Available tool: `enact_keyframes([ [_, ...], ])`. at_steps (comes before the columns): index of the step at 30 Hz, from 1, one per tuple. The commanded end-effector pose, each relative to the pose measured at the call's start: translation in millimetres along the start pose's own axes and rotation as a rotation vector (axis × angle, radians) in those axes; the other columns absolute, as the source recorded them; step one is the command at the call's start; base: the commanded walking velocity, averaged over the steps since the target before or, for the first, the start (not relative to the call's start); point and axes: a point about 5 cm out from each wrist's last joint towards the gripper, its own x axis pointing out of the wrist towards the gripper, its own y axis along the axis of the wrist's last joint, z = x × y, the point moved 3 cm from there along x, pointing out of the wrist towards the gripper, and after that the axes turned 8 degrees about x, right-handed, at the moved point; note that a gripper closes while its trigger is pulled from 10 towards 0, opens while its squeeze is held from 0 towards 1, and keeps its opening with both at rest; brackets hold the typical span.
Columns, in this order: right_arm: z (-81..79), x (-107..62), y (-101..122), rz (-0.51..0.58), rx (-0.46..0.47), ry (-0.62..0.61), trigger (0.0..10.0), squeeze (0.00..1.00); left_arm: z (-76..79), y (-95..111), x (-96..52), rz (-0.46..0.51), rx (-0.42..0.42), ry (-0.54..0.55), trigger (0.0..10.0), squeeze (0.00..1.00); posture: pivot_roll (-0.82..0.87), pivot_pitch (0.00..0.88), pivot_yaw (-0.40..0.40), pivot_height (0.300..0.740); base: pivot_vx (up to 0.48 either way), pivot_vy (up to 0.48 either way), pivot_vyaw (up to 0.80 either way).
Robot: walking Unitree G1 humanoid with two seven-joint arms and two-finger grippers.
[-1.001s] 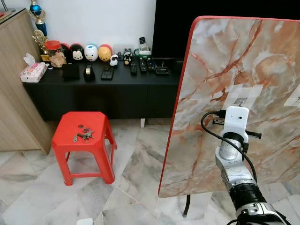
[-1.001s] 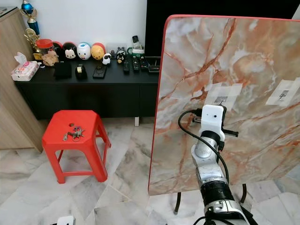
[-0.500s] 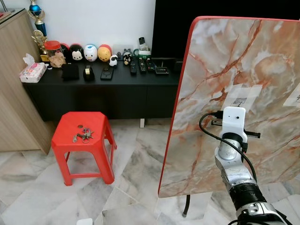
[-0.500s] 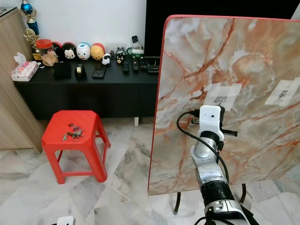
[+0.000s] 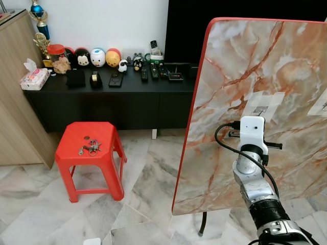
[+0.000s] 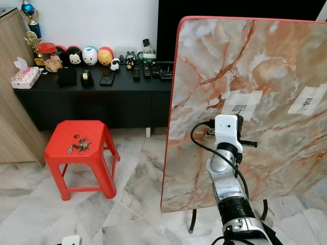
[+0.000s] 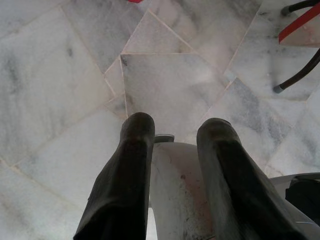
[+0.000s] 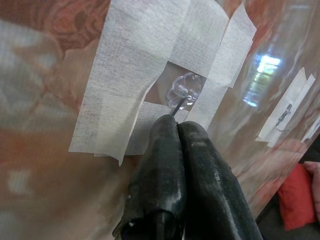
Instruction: Hang keys on a hook
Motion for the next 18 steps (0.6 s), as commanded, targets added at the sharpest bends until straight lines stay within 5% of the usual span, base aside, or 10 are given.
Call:
enact_keyframes([
  [1, -4.7, -4.4, -1.8, -0.007, -0.014, 0.02, 10.0, 0.0, 11.0, -20.1, -4.8, -0.071, -0.01, -0.037, 10.0, 0.0, 0.08, 0.0, -0.098, 0.74, 0.0, 0.0, 0.0],
  [18, 1.4, -6.5, 8.3, 0.064, -0.037, -0.024, 10.0, 0.0, 11.9, -20.3, -4.8, -0.074, -0.011, -0.048, 10.0, 0.0, 0.08, 0.0, -0.098, 0.74, 0.0, 0.0, 0.0],
])
